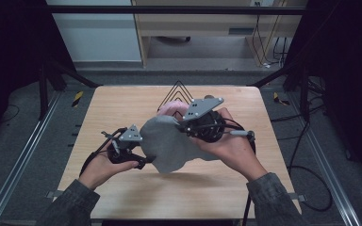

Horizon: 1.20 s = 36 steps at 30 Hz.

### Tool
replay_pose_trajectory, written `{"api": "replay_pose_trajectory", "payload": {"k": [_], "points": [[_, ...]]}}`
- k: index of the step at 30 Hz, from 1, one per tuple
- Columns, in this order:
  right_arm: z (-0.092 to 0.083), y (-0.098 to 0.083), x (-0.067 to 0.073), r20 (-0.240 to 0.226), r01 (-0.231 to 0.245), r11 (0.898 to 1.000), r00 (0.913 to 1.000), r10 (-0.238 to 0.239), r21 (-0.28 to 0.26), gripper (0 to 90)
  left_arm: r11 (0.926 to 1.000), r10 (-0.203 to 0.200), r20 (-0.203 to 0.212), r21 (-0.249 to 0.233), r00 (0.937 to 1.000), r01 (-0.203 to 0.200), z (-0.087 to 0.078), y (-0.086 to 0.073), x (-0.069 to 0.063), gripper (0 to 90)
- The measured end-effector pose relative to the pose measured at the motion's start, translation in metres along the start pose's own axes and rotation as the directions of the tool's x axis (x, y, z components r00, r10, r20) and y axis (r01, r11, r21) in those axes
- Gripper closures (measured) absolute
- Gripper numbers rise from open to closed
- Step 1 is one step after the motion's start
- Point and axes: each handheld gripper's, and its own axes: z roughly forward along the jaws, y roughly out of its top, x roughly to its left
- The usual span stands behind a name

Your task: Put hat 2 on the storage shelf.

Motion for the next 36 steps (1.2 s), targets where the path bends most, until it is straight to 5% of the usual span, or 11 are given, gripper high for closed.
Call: {"api": "replay_pose_trajectory", "payload": {"k": [6,12,22,36], "points": [[0.002,-0.003,-0.002,0.002,-0.009,1.0,1.0,0.009,-0.002,87.2,0.9997,-0.014,-0.021,0.018,0.9997,0.014,0.005,-0.001,0.003,59.1],[0.003,-0.016,-0.011,0.014,-0.053,0.999,0.9985,0.053,0.0,87.2,0.9997,-0.023,-0.03,-0.013,0.9993,0.023,0.002,0.007,0.005,85.9],[-0.015,-0.026,-0.037,0.069,-0.124,0.992,0.9897,0.126,-0.03,87.3,0.9982,0.049,-0.07,-0.031,0.9963,-0.051,-0.023,0.048,-0.002,86.6],[-0.047,0.0,-0.083,0.12,-0.165,0.977,0.9761,0.181,-0.138,87.3,0.9935,0.072,-0.133,-0.078,0.9885,-0.083,-0.052,0.112,0.019,86.7]]}}
